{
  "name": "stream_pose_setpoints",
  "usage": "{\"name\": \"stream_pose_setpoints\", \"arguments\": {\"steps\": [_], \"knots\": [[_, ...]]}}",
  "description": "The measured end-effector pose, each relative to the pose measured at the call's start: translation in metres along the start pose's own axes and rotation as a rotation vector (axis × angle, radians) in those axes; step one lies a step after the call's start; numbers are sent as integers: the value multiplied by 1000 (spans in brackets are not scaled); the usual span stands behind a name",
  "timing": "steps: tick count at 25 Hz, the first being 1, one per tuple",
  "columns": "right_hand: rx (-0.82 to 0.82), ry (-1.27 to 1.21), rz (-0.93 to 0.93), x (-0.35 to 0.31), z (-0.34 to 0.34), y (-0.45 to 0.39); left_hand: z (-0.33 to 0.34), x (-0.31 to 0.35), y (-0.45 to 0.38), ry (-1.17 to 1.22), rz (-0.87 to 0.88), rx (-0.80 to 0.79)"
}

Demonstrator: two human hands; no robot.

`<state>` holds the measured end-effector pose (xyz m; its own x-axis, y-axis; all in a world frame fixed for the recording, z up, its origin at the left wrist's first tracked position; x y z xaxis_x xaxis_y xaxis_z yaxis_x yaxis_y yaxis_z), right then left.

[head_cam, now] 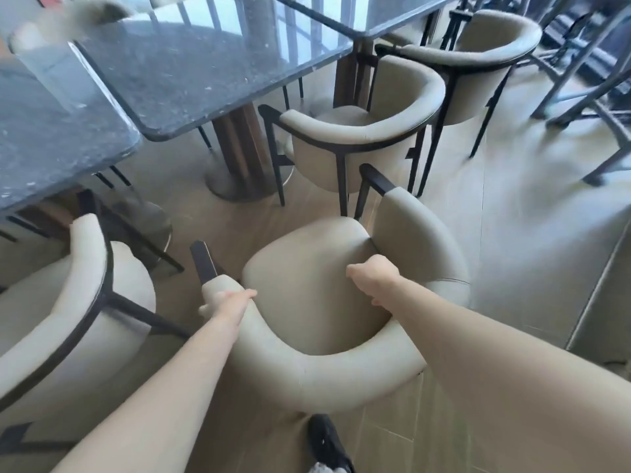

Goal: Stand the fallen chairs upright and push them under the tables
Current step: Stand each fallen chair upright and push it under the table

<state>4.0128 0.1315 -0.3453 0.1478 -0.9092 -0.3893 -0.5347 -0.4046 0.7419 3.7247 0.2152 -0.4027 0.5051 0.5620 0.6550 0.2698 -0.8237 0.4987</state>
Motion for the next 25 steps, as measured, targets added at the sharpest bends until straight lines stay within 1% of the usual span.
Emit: {"name": "stream_pose_setpoints", "arguments": {"steps": [3,5,7,10,14,20,23,25], "knots": [[74,94,-7,-12,-15,-56,17,-1,-16,-77,-22,78],[155,208,6,-10,-26,-87,22,-9,-22,-189,-11,115],[246,340,-14,-9,-35,-121,25,-22,-31,-268,-22,197],[390,553,-96,-8,-47,-168,32,-38,-51,-278,-59,280],[556,838,-266,-16,-55,-211,32,-38,-71,-408,-93,324],[589,1036,-414,-20,-68,-248,21,-51,-72,-509,-129,327],[602,1071,-497,-16,-75,-250,19,-50,-76,-469,-168,292],[576,1045,-491,-18,-78,-248,21,-51,-80,-431,-173,282]]}}
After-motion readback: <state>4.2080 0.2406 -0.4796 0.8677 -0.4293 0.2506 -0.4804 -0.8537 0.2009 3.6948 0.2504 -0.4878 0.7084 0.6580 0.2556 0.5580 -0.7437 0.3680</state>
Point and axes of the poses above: each hand's wrist, its own y-axis away from the middle knuckle, its own z-axis out of the palm, x = y × z, the point moved 6 cm from there along -y, towards the middle knuckle, and after that the axes turned 10 degrees about z, right-handed, at the moved point
